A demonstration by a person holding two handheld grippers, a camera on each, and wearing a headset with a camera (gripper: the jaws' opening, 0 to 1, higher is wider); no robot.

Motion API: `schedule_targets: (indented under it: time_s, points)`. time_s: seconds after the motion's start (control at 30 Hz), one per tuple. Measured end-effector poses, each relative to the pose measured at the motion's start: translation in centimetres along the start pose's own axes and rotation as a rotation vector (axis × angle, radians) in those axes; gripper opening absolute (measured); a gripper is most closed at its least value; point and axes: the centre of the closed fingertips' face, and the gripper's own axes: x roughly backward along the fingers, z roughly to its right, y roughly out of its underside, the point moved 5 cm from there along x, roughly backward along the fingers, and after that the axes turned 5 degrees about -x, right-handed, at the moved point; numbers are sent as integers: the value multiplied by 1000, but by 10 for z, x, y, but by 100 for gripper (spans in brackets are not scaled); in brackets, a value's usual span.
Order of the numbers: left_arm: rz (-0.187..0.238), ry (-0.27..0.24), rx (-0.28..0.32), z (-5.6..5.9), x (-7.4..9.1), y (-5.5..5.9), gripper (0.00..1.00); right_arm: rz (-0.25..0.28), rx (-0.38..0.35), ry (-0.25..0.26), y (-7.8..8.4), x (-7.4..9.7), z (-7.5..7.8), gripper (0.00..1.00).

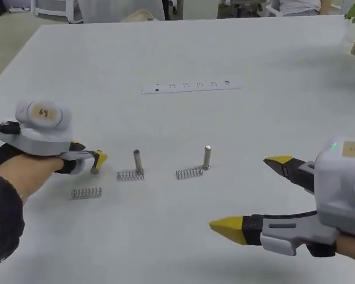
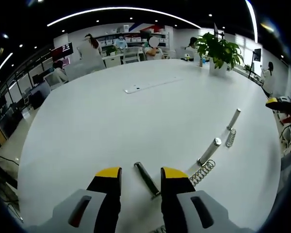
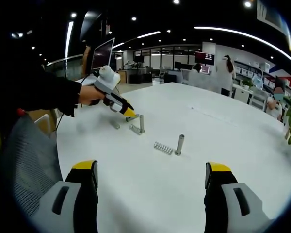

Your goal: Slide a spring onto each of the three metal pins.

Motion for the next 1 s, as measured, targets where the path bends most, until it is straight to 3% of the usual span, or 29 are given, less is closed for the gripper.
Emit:
schedule_targets:
  time_s: [0.67, 1.0]
  points:
    - [-126, -26, 10, 1, -16, -2, 17, -10, 8, 4, 3, 1, 4, 90]
    - [-162, -21, 8, 4, -21, -3, 13, -12, 10, 4, 4, 1, 4, 90]
